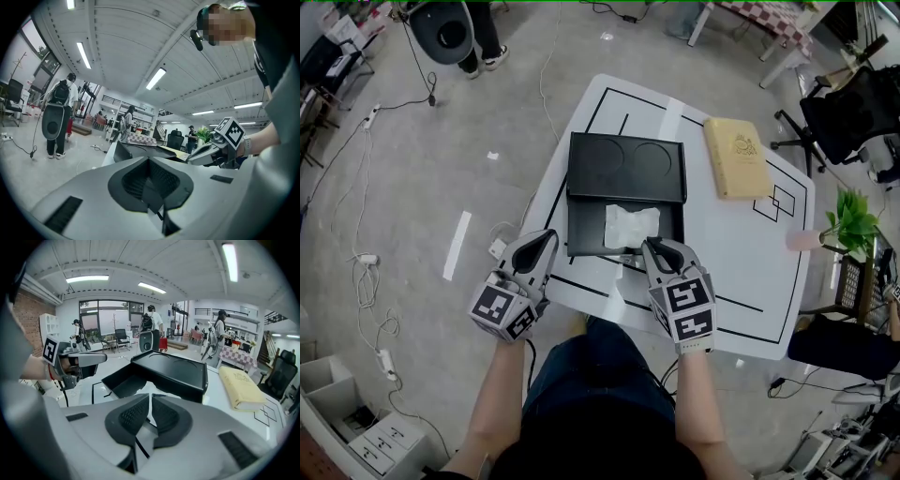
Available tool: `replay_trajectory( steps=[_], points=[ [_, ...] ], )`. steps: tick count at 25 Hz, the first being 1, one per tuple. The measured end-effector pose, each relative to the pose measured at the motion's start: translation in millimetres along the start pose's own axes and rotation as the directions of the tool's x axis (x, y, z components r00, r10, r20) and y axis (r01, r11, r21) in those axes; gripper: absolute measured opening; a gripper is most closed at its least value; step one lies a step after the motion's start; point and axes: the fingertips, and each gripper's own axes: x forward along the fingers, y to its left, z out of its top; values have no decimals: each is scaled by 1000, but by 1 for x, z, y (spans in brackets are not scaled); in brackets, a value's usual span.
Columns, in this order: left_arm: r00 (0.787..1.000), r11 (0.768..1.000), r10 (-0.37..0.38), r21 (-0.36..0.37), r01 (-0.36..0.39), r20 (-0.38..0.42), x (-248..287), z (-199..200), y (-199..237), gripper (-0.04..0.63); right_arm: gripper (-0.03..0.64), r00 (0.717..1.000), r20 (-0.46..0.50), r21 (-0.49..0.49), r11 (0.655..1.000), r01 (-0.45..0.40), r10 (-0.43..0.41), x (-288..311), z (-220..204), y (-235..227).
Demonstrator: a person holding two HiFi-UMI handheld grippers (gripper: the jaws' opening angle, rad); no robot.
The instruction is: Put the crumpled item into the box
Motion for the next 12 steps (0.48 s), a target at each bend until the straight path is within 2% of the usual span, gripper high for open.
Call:
replay_trajectory(
  steps=[12],
  points=[
    [1000,999,-29,23,29,10,0,12,-15,2,8,983,181,138,990,-36,10,-26,16,-5]
  ],
)
